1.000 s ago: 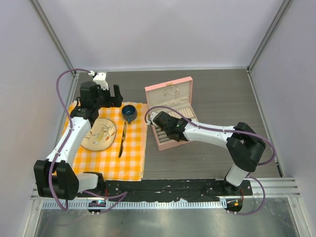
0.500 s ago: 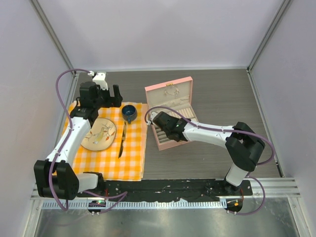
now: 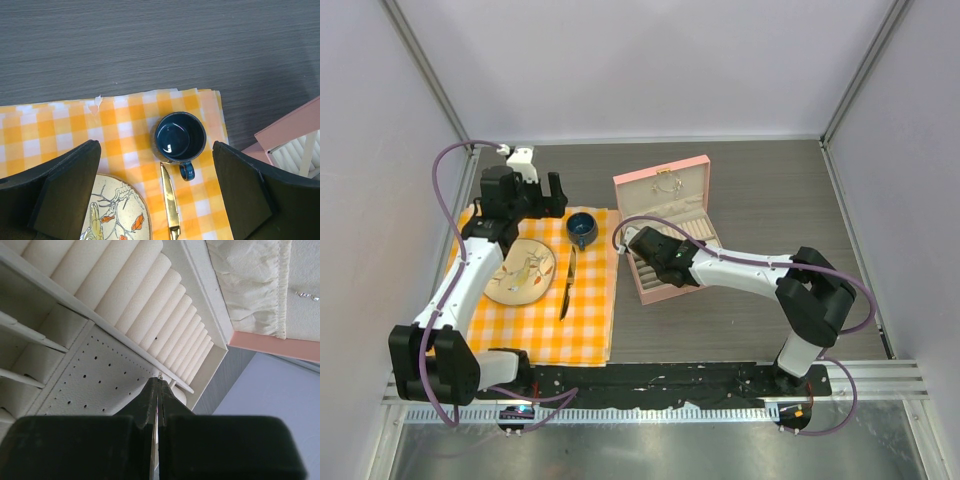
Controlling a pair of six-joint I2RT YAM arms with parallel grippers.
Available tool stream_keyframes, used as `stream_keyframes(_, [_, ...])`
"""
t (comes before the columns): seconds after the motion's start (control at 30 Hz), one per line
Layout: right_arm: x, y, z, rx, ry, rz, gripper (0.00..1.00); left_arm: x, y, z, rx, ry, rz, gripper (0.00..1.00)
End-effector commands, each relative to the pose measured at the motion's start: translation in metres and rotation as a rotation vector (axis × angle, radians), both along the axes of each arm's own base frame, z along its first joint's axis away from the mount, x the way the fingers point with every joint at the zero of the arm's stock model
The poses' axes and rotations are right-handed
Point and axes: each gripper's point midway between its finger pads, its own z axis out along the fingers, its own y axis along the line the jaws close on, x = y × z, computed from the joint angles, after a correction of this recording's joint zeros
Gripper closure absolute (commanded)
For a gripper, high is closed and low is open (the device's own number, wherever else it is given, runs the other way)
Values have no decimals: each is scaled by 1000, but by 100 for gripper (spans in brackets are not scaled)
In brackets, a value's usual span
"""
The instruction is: Organize the mixed jewelry
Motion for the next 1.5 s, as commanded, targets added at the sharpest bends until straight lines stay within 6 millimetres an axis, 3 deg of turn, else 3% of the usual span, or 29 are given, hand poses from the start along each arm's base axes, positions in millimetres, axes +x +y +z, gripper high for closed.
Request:
stream_keyframes(0.0, [1,8,4,28,-11,-1,99,3,0,23,-20,-81,-2,0])
stream_keyframes(1.47, [-2,9,1,-27,-17,2,99,2,3,24,-28,-81,4,0])
